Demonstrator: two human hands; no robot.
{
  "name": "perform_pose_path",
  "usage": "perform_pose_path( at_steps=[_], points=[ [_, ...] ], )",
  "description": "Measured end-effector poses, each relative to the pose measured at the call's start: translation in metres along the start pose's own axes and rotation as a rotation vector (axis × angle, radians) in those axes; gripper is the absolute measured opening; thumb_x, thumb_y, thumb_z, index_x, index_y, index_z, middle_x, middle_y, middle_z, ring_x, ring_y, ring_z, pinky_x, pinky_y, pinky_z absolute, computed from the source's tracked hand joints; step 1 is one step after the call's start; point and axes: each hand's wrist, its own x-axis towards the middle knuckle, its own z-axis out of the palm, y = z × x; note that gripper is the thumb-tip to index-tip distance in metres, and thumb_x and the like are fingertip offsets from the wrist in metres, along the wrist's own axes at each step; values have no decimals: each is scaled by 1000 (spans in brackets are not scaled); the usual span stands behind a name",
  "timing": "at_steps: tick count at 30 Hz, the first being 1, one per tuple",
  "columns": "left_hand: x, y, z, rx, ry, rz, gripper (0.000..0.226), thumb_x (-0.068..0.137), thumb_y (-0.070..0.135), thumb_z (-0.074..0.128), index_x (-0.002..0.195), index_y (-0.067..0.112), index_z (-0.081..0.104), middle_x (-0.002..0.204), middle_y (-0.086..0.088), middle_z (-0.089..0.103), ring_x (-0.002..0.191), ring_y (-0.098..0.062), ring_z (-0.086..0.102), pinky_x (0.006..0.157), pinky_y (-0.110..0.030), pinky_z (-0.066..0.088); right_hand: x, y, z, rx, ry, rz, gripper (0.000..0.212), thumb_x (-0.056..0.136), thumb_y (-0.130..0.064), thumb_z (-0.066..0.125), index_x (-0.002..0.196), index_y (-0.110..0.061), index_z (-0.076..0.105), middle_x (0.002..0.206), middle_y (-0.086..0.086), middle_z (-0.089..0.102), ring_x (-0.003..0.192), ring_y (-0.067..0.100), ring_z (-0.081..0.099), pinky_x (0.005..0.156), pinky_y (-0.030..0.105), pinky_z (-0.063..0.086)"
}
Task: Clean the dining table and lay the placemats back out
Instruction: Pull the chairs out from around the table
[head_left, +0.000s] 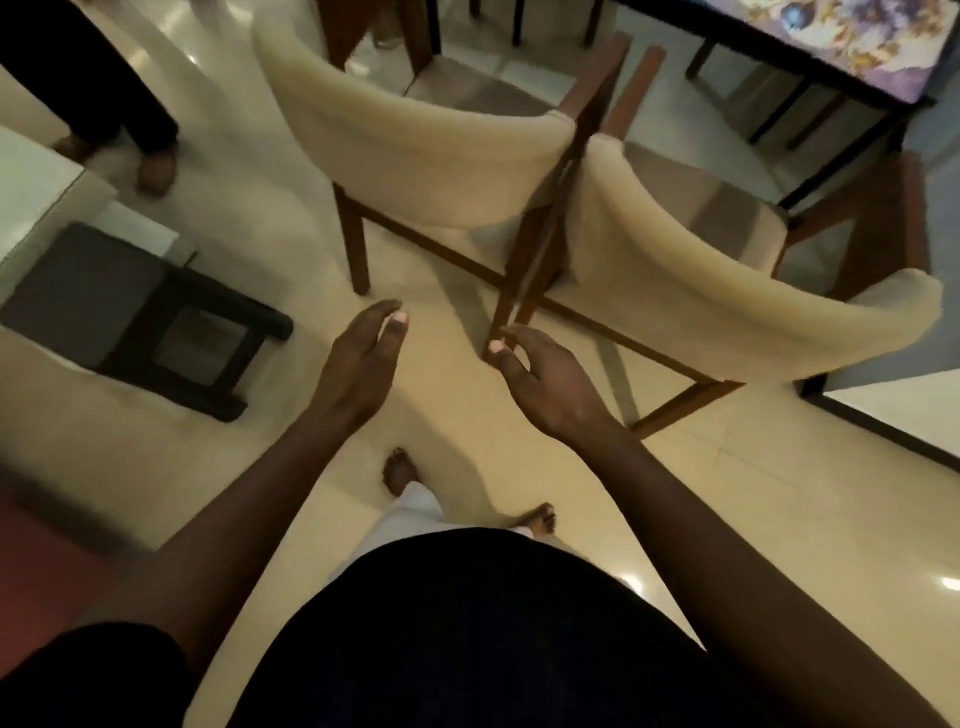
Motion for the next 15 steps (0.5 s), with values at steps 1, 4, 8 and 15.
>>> perform_pose_path(
  at_steps=[1,4,8,15],
  points=[
    [-1,-1,-1,-4,7,1,52,110,53,38,151,25,53,151,-2,57,138,-20,52,118,-45,42,0,-3,-3,-7,6,3,51,108,-52,42,142,-17,58,145,6,59,125,22,58,102,33,44],
    [11,-30,-48,-31,32,-63,50,112,47,38,154,24,50,154,-3,55,141,-19,49,114,-37,39,31,-51,20,-27,-16,-6,55,107,-53,43,149,-19,54,152,4,56,116,19,63,104,35,46],
    [30,-66,-116,-81,93,-97,51,111,49,38,156,25,48,157,-2,52,144,-19,47,119,-44,40,77,-116,55,-65,-35,-52,56,107,-54,44,152,-20,51,152,5,56,118,20,63,99,31,43],
    [69,-93,-200,-150,168,-146,57,106,60,34,152,30,49,153,-3,54,140,-22,51,117,-53,44,148,-200,92,-93,-91,-94,57,106,-57,44,153,-25,49,153,-1,55,113,13,62,105,36,44]
  ],
)
